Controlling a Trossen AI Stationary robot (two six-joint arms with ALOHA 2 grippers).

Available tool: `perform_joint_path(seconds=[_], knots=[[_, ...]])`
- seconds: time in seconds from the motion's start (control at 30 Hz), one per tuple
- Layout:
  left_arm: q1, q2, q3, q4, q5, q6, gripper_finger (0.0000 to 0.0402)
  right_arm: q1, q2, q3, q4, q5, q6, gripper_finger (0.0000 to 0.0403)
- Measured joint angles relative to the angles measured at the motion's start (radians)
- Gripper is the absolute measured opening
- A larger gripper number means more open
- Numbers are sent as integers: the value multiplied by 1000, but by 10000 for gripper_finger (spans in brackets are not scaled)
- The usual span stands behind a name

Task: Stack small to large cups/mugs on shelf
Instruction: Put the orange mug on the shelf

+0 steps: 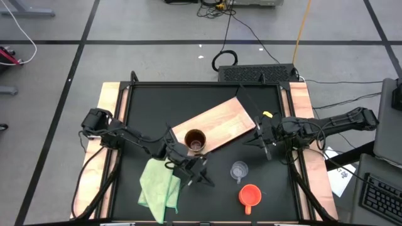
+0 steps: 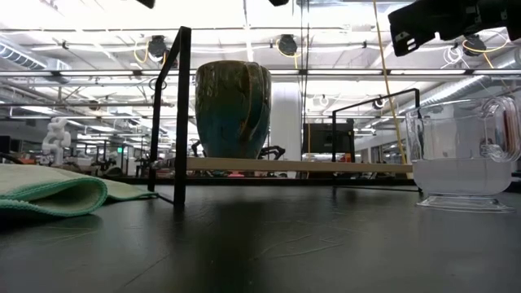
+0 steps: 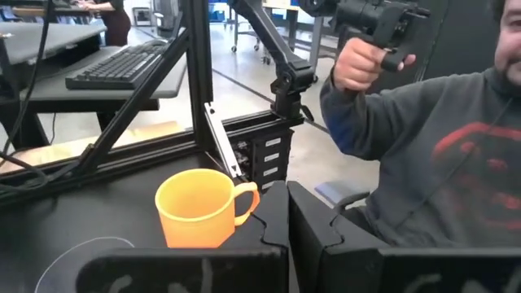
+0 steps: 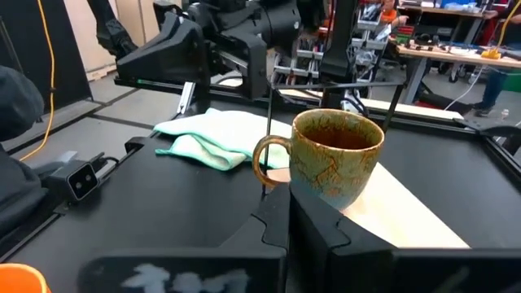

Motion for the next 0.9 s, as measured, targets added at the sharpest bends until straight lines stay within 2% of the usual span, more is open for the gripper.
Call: perform_joint_path(seconds=[0.27, 0.43, 0.57, 0.77, 0.9], knots=[[-3, -44, 0, -54, -10, 38, 0, 1, 0, 0, -1, 0, 25, 0], [-50, -154, -32, -132, -195, 132, 0, 12, 0, 0, -1, 0, 23, 0], [-89, -271, -116, -131, -323, 170, 0, 13, -2, 0, 5, 0, 22, 0], [-96, -456, -301, -127, -517, 147, 0, 13, -4, 0, 5, 0, -2, 0], [-97, -571, -444, -4, -540, 131, 0, 13, -4, 0, 7, 0, -5, 0]])
